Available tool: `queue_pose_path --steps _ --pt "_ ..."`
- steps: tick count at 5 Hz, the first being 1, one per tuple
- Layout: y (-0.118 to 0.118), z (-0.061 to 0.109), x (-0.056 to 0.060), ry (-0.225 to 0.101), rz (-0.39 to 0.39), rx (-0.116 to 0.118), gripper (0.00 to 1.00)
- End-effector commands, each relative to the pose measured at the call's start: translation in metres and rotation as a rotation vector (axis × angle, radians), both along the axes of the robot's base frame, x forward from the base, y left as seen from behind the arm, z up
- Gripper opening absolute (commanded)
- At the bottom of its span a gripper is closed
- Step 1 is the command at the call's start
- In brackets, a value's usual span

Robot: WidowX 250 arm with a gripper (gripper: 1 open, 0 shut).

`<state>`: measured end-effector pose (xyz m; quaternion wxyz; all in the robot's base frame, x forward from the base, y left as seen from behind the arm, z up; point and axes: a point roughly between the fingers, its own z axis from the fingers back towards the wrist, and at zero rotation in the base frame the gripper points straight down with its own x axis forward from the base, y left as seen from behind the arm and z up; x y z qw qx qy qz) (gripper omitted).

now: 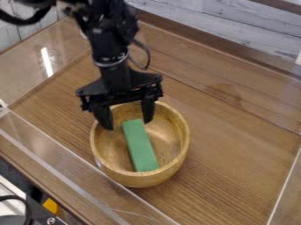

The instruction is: Remove the green block from inside the brown bowl and put it on the table

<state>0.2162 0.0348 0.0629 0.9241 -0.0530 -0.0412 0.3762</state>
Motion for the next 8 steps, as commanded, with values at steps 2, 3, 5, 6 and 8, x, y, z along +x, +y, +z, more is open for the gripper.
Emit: queue_pose_path --steps 2,3,5,6,8 --pt "0.009 0.014 -0.007 -0.04 0.001 -0.008 1.0" --pt "0.001 0.009 -0.009 -0.044 -0.041 0.002 1.0" --pt "-0.012 0.004 -0.008 -0.047 -0.036 0.022 1.0" --pt "-0.017 0.005 -0.008 -0.047 0.007 0.029 1.0" --pt "0.005 0.012 -0.011 -0.045 0.093 0.035 1.0"
